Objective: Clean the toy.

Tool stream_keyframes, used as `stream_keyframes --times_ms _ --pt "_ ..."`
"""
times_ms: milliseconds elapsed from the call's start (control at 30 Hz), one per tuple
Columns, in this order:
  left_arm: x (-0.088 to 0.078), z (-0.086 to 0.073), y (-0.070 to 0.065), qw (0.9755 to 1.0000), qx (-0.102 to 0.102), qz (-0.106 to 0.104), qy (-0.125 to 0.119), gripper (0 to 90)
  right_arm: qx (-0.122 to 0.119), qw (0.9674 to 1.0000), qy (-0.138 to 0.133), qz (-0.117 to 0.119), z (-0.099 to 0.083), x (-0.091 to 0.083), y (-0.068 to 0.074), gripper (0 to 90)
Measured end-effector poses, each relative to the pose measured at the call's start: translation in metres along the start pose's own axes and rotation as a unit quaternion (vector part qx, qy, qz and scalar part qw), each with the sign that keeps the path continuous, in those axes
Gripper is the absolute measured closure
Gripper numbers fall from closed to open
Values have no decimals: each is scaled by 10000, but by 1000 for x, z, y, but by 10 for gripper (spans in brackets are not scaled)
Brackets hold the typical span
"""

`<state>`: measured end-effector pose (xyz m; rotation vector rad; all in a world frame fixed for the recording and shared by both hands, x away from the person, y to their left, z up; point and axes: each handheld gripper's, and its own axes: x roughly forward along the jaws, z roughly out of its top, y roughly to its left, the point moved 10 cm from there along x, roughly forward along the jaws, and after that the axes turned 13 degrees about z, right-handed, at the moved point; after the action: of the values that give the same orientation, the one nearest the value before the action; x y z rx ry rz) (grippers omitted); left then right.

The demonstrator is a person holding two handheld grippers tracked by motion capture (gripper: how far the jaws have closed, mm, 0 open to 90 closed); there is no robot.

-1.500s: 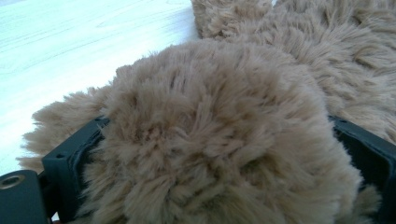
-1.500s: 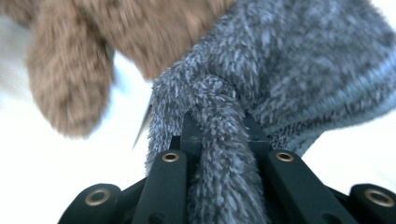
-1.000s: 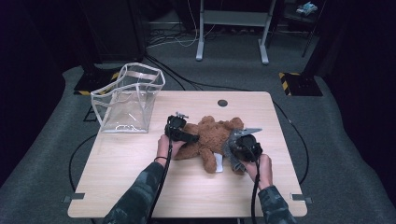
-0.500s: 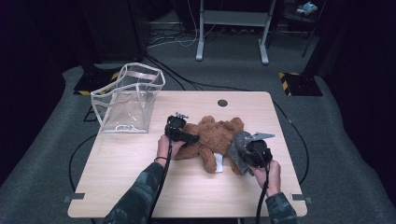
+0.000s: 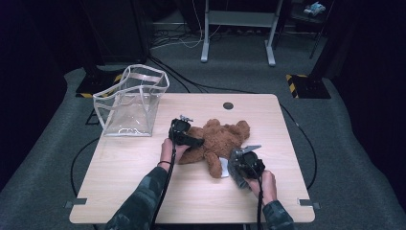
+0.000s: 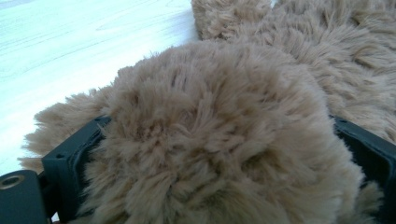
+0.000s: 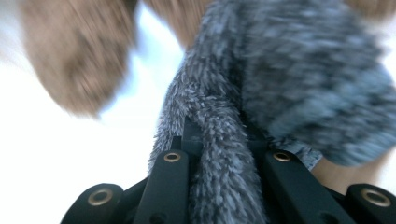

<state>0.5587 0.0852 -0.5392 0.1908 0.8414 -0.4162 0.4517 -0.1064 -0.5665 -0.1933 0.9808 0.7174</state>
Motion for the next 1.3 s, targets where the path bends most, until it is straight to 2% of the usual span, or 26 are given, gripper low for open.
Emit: stream_keyframes --times_ms 167,267,333,367,400,500,533,600,667,733,800,867,967,1033,1167,1200,1300 --pt "1 0 2 9999 -116 -72 -33 50 377 9992 39 114 -26 -10 -10 779" --pt "1 0 1 10000 -82 -43 -27 50 494 9986 33 192 -32 -15 -14 776" --pt "1 0 1 10000 -56 -28 -16 50 497 9984 -26 254 -29 -18 -14 774" --pt "1 0 1 10000 -38 -23 -14 50 483 9983 -131 313 -24 -21 -11 773" --pt "1 0 2 10000 15 -5 -12 50 399 9980 -342 346 -10 -28 -6 772" --pt "1 1 1 10000 48 48 -2 50 199 9972 -644 332 15 -36 4 772" --pt "1 1 0 9999 104 62 11 50 13 9966 -769 298 31 -39 8 772" --pt "1 1 -1 9999 111 86 14 50 -166 9948 -964 283 53 -42 16 771" --pt "1 1 0 9999 132 106 13 50 -270 9942 -1011 232 74 -38 23 772" --pt "1 1 0 9998 134 112 15 50 -398 9947 -924 220 82 -27 23 772" --pt "1 1 -1 9998 145 153 7 50 -317 9962 -778 209 82 -10 21 775" --pt "2 1 -1 9997 164 155 0 50 -195 9968 -741 244 76 1 19 777" --pt "2 1 -1 9997 199 146 18 49 -82 9964 -787 317 66 6 16 779" --pt "2 1 -2 9997 201 164 -1 50 -102 9972 -680 306 58 10 15 780" --pt "2 1 -1 9996 200 175 -15 49 41 9983 -470 338 39 27 12 782" --pt "2 1 -1 9997 198 174 -18 49 130 9987 -328 361 31 33 11 782" --pt "2 1 -1 9997 187 178 -40 49 186 9985 -333 399 28 34 11 782"
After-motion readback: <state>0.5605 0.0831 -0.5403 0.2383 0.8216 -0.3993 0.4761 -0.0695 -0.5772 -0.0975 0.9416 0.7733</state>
